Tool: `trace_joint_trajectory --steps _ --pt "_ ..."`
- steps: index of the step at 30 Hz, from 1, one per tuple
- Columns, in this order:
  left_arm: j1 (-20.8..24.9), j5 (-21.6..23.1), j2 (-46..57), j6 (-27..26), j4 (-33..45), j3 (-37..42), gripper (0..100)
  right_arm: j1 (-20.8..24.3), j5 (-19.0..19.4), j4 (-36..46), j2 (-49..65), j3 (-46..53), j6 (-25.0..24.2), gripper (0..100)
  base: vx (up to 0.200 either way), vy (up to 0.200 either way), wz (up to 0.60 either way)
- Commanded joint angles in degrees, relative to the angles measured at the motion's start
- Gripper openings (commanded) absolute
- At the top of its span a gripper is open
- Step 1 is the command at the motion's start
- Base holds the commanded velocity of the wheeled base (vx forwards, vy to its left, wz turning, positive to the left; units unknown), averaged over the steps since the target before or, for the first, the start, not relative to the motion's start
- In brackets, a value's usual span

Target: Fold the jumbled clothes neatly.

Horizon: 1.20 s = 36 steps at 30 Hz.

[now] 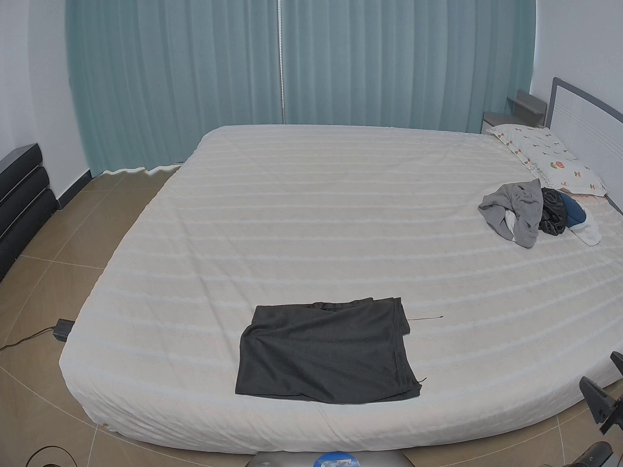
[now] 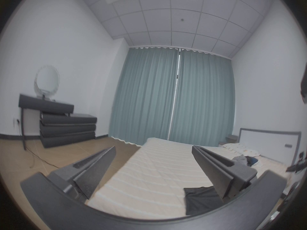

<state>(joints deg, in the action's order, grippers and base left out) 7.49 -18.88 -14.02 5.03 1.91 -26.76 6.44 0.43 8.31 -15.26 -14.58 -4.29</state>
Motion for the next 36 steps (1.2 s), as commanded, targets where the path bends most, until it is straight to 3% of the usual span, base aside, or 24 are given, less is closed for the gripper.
trace_joint_trajectory --steps 1,5,7,9,15,21,26,33,36 --pt "-3.5 -0.8 8.7 -2.2 2.5 0.7 100 -1.1 -2.0 2.1 9.4 -1.2 1.9 100 0.0 0.0 0.0" --pt "-6.5 -0.4 10.7 -2.7 2.8 1.7 100 -1.1 -4.8 2.1 9.4 0.0 1.7 100 0.0 0.0 0.0" --pt "-7.6 1.7 13.8 -5.9 3.1 5.9 100 -1.1 -8.6 0.2 9.4 3.2 2.3 100 0.0 0.0 0.0" --pt "-7.6 1.7 13.8 -6.6 2.3 8.9 100 -1.1 -9.8 -2.8 9.4 5.4 2.3 100 0.0 0.0 0.0" --pt "-7.6 2.5 13.9 -7.0 -6.7 18.0 100 -1.1 -10.0 -14.6 9.4 14.5 4.1 100 0.0 0.0 0.0" --pt "-7.6 5.2 13.9 -7.2 -17.0 26.8 100 -1.2 -9.2 -16.7 9.5 14.5 4.8 100 0.0 0.0 0.0" --pt "-7.6 7.7 13.9 -7.0 -15.9 26.8 100 -1.3 -9.0 -14.7 9.5 14.5 4.7 100 0.0 0.0 0.0" --pt "-7.6 9.7 13.8 -6.8 -5.6 26.8 100 -1.3 -9.1 -12.6 9.4 14.5 4.2 100 0.0 0.0 0.0" --pt "-7.6 11.6 13.8 -6.4 -5.5 26.8 100 -1.2 -9.0 -12.5 9.4 14.5 4.2 100 0.0 0.0 0.0"
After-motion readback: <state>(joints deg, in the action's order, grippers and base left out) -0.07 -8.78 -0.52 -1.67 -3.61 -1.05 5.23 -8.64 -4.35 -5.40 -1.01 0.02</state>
